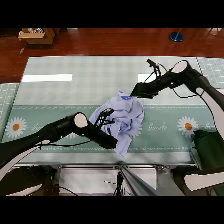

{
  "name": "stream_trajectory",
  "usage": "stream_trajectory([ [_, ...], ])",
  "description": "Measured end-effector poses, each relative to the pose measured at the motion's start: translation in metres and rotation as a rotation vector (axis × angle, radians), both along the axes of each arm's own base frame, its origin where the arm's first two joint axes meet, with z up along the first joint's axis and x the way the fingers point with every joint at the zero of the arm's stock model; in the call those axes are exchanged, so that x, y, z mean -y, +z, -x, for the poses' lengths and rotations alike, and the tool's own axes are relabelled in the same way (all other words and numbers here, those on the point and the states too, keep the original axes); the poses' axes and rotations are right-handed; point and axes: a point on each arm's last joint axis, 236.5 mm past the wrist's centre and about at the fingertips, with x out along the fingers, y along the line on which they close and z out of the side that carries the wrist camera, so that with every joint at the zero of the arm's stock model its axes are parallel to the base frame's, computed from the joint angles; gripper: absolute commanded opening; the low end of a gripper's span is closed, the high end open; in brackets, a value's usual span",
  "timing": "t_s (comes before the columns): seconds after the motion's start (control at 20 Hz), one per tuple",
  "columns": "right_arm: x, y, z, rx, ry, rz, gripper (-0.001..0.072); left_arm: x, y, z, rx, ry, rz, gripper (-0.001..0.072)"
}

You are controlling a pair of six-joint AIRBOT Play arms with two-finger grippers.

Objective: Fold the shirts.

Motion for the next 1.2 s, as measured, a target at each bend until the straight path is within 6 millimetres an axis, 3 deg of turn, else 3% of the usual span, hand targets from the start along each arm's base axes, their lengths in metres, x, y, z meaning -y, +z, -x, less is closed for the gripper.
stream_trajectory([
  [0.1,-0.008,-0.007,0.002,-0.001,0.018,0.006,0.0582,0.0,0.0,0.0,-0.001,0.0,0.0,0.0023],
  [0.15,-0.012,-0.009,0.002,0.004,0.024,0.009,0.0525,0.0,0.0,0.0,-0.001,0.0,0.0,0.0023],
  [0.3,-0.02,-0.012,-0.001,0.025,0.023,0.013,0.0158,0.0,0.0,0.0,-0.001,0.0,0.0,0.0023],
  [0.35,-0.021,-0.013,-0.004,0.035,0.017,0.014,0.0078,0.0,0.0,0.0,-0.001,0.0,0.0,0.0023],
  [0.45,-0.021,-0.013,-0.007,0.045,0.006,0.013,0.0025,0.0,0.0,0.0,0.0,0.0,0.0,0.0022],
  [0.65,-0.012,0.001,-0.016,0.083,-0.021,0.008,0.0024,0.001,0.006,-0.003,0.014,0.003,0.013,0.002],
  [0.8,0.009,0.033,-0.032,0.165,-0.082,0.0,0.0024,0.001,0.029,-0.015,0.077,0.012,0.053,0.002],
  [0.95,0.044,0.086,-0.046,0.288,-0.168,-0.007,0.0024,-0.008,0.073,-0.042,0.193,0.044,0.107,0.002],
  [1.1,0.079,0.152,-0.048,0.438,-0.252,-0.013,0.0024,-0.035,0.138,-0.083,0.379,0.128,0.143,0.0019],
  [1.2,0.097,0.202,-0.038,0.553,-0.298,-0.021,0.0024,-0.063,0.191,-0.111,0.533,0.205,0.161,0.0019],
])
